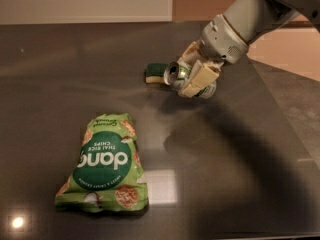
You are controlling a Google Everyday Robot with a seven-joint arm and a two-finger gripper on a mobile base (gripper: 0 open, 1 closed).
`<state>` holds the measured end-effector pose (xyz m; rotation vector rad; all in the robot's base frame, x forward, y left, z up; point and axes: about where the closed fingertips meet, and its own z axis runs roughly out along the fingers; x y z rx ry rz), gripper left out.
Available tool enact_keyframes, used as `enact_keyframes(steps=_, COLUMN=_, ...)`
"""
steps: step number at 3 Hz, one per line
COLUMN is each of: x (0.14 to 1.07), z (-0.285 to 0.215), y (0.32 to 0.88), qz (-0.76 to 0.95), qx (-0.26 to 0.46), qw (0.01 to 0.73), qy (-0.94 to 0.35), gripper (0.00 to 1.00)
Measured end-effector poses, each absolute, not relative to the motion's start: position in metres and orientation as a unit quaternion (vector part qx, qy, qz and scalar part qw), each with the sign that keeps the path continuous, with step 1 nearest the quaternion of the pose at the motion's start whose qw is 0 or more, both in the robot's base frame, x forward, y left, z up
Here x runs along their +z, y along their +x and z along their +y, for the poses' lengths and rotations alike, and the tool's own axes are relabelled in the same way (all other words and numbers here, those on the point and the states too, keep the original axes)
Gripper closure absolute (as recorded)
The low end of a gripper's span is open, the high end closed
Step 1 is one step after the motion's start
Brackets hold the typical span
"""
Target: Place 7up can upright
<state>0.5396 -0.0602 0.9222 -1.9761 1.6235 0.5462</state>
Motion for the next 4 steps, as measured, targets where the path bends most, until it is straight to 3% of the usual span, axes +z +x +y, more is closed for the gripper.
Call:
enact_keyframes(steps=2, x=0.944, z=-0.064, y=0.543, qz=0.595, qx=0.324, qw=0.437, qy=-0.591, gripper=1.00)
enact_keyframes(steps=4, x=0.933, z=-0.083, y=0.546, qz=0.570, qx=0.400, qw=0.524, qy=-0.490, gripper=1.00)
